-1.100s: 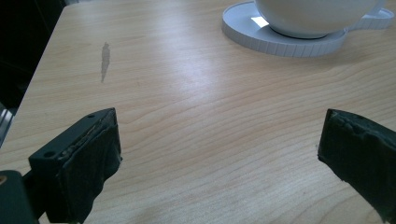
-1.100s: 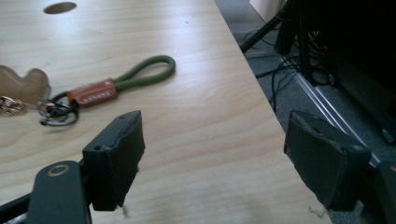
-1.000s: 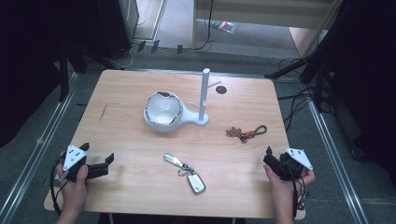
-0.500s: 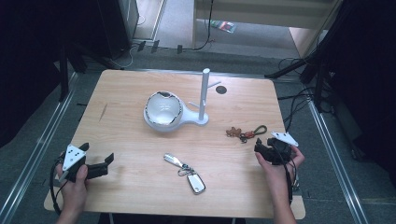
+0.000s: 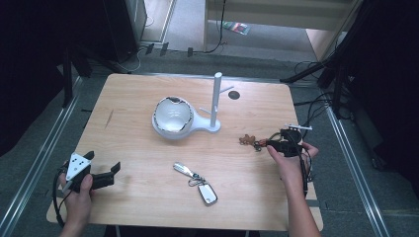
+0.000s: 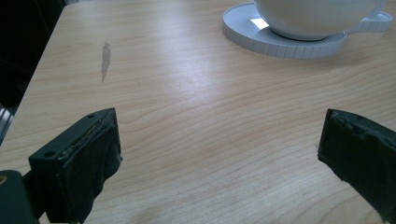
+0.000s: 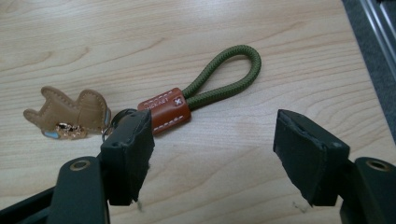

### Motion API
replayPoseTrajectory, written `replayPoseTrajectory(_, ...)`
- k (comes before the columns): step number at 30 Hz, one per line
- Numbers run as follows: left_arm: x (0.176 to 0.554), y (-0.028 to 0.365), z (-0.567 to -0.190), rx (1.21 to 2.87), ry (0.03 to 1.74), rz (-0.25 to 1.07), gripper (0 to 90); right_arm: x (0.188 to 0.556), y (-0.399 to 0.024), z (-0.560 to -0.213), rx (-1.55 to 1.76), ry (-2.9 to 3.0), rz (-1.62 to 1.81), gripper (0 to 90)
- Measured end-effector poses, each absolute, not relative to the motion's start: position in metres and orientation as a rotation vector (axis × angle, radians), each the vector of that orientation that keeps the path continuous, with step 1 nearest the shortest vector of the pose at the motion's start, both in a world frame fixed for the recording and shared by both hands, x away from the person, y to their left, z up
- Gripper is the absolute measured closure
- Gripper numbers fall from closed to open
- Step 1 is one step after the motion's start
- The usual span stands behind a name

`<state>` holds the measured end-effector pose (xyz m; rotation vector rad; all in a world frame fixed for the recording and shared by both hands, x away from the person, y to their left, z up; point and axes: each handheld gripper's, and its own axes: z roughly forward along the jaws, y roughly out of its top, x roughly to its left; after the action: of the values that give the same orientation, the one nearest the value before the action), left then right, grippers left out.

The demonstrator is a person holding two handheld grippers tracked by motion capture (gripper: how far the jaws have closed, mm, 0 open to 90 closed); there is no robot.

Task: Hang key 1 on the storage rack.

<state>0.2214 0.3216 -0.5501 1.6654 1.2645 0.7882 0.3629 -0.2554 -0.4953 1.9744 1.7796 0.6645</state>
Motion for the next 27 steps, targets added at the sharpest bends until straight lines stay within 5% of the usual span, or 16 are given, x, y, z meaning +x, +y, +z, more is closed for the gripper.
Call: replayPoseTrajectory(27, 0.222, 0.322, -0.550, 1.666, 1.262, 0.783, 0.0, 0.418, -0.238, -0.496, 2.340, 1.748, 0.477, 37.1)
